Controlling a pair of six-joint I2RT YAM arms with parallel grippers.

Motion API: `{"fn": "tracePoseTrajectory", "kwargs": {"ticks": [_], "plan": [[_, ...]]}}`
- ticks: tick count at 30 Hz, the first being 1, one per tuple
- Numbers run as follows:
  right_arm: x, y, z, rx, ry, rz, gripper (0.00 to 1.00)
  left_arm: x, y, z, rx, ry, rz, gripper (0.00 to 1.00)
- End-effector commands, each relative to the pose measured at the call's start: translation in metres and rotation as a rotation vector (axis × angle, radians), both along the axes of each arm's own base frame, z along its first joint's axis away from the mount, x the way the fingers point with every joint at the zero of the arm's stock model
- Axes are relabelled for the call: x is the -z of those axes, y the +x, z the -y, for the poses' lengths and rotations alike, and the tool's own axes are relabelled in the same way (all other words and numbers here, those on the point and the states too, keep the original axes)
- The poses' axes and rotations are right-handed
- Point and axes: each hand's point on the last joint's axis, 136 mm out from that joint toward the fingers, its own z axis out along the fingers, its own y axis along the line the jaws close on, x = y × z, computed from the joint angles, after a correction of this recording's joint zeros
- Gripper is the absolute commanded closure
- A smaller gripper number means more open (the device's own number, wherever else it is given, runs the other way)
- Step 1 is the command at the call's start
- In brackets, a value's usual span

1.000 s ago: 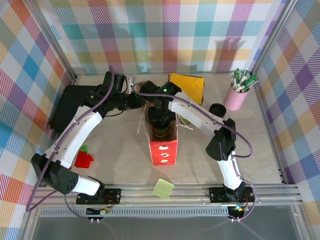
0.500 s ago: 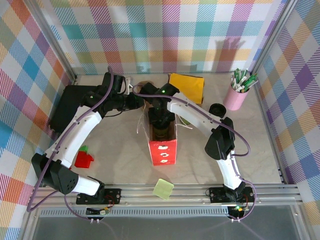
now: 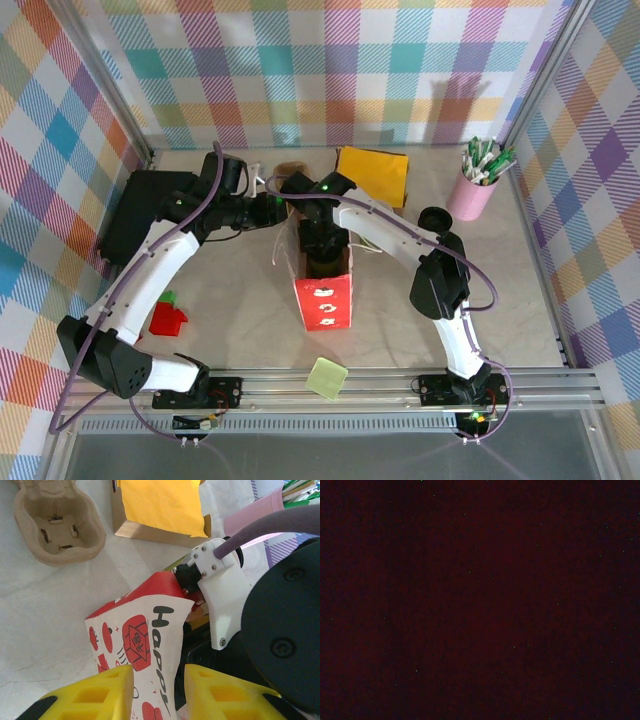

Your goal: Pack the takeout coffee

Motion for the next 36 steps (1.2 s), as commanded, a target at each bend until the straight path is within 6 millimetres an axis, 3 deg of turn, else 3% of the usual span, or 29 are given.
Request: {"fn": "tracePoseTrajectory", "kwargs": {"ticks": [1, 36], "plan": [[0.006, -0.006, 0.003, 0.018, 0.005, -0.042, 0.5, -0.007, -0.003, 0.003, 0.029, -0.021, 0.037, 0.68], [0.06, -0.023, 0.005, 0.024, -0.057, -0.232, 0.51, 0.005, -0.013, 0.01, 0.105, 0.022, 0.04, 0.68]]}}
